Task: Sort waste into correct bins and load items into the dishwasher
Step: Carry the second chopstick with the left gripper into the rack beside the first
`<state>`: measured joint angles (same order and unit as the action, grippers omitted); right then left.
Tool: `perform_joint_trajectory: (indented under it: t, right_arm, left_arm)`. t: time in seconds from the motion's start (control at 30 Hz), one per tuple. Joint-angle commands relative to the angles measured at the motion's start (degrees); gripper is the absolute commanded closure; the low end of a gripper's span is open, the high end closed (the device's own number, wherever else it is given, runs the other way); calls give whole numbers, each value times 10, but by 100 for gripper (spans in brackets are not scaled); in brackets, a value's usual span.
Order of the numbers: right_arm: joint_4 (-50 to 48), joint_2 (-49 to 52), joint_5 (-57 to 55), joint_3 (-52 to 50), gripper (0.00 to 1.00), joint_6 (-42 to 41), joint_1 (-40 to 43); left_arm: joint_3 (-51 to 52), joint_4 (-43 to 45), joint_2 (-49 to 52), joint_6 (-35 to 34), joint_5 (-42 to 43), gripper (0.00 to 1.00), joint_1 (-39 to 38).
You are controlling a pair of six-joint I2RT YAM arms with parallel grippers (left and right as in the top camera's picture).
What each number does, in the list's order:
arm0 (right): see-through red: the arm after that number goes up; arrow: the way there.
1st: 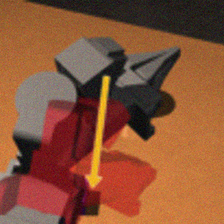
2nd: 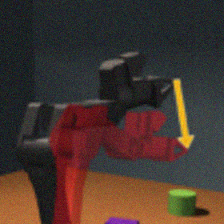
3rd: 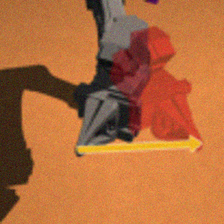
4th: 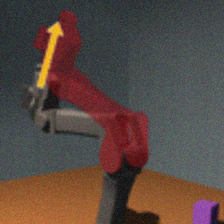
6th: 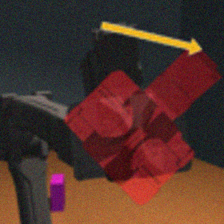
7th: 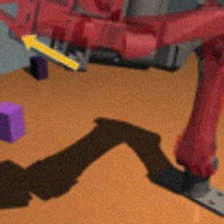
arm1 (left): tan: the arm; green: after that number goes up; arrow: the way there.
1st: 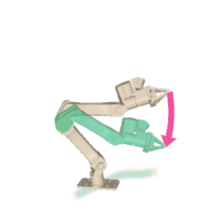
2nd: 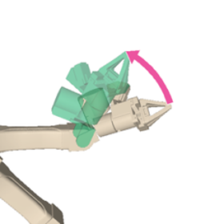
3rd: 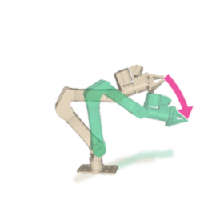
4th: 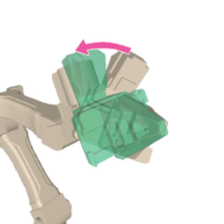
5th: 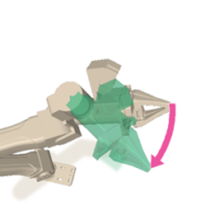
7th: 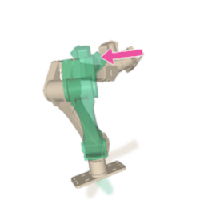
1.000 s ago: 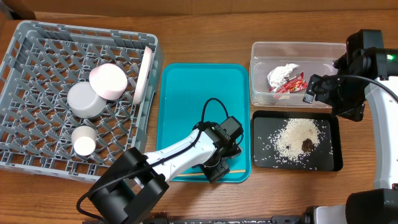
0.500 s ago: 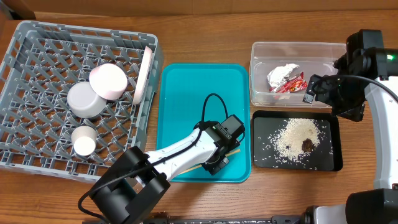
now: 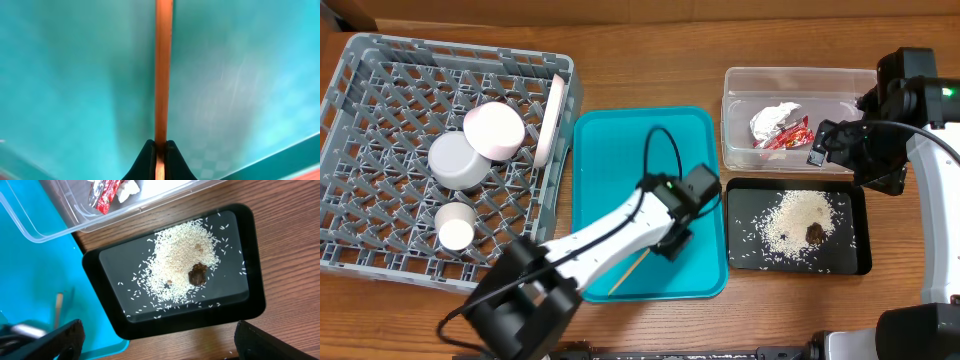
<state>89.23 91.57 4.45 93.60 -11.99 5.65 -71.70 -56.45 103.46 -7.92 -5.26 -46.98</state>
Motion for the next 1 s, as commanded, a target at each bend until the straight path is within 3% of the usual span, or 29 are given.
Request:
perform_joint_trajectory:
  t: [0.0, 0.27, 0.47, 0.73, 0.97]
  right_arm:
    - [-1, -3, -3, 6, 3, -2, 1]
    - [-2, -3, -3, 6, 3, -2, 1]
    - [-1, -3, -3, 6, 3, -2, 1]
    - [-2, -3, -3, 6, 3, -2, 1]
    - [-4, -3, -3, 6, 3, -2, 1]
  left_arm:
    - [-45, -19, -67, -38, -14, 96, 26]
    - [-62, -118, -204, -63, -13, 96, 136]
    - [-62, -163, -291, 12, -14, 96, 255]
    - [-62, -144, -278, 84, -11, 96, 421]
    - [-62, -111, -208, 129, 27, 96, 443]
